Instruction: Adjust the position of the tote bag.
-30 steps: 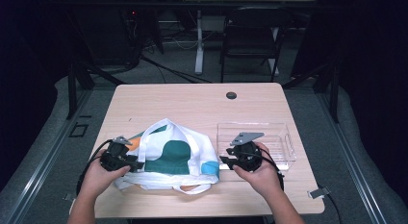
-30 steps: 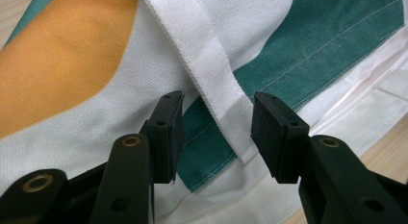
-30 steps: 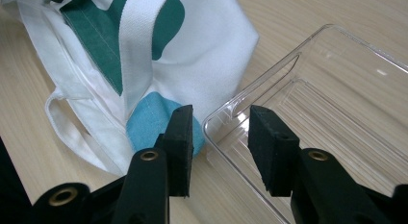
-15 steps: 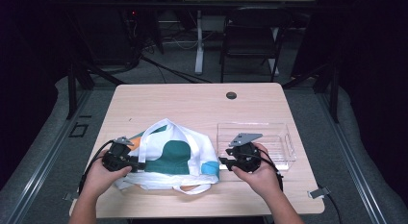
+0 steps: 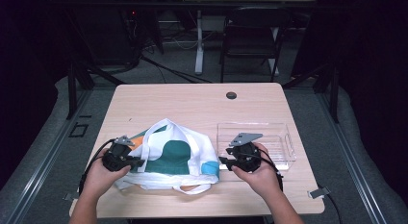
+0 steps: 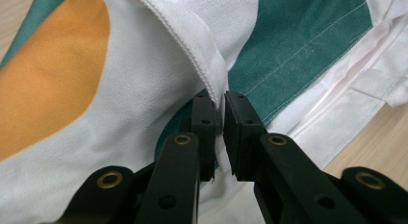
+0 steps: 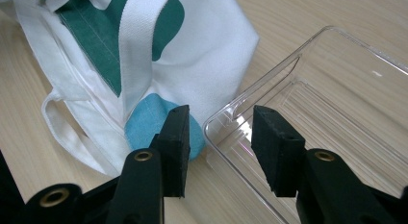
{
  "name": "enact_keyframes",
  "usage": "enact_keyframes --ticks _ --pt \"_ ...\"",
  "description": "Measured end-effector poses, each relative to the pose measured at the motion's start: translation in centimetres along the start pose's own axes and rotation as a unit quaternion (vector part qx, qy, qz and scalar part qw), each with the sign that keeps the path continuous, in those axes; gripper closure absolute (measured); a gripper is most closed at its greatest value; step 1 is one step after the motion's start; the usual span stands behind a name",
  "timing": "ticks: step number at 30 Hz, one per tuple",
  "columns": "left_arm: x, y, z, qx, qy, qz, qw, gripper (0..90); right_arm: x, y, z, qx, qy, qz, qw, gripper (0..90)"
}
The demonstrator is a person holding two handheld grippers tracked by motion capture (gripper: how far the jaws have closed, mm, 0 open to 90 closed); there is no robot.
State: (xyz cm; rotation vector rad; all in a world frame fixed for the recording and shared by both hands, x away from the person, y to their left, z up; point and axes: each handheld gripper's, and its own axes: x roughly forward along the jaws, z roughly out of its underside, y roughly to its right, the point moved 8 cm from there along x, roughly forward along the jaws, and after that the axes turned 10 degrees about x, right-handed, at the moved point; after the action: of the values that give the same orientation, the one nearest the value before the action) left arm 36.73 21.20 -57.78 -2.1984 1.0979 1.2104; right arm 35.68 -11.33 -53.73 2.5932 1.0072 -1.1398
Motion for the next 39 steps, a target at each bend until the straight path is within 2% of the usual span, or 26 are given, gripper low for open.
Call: enact_keyframes --ticks 6,14,22,34,39 --pt "-0.5 0.1 -0.2 0.008 0.007 -0.013 0.9999 87.4 0.1 -0.3 0.0 -0.002 0.002 -0.001 1.0 57.1" --pt "-1.0 0.2 -0.4 0.014 0.016 -0.013 0.9997 88.0 0.1 -0.6 -0.2 -0.007 0.006 0.001 1.0 58.6" --pt "-1.5 0.2 -0.7 0.019 0.024 -0.02 0.9993 88.0 -0.1 -1.9 -0.6 -0.033 0.016 -0.008 0.9993 61.3" --pt "-2.3 0.0 -1.1 0.02 0.037 -0.035 0.9985 88.0 0.4 -4.4 -0.8 -0.076 0.009 -0.026 0.9967 66.9" --pt "-2.5 0.0 -1.2 0.019 0.042 -0.04 0.9981 88.1 0.5 -5.5 -1.0 -0.083 0.003 -0.039 0.9958 70.2"
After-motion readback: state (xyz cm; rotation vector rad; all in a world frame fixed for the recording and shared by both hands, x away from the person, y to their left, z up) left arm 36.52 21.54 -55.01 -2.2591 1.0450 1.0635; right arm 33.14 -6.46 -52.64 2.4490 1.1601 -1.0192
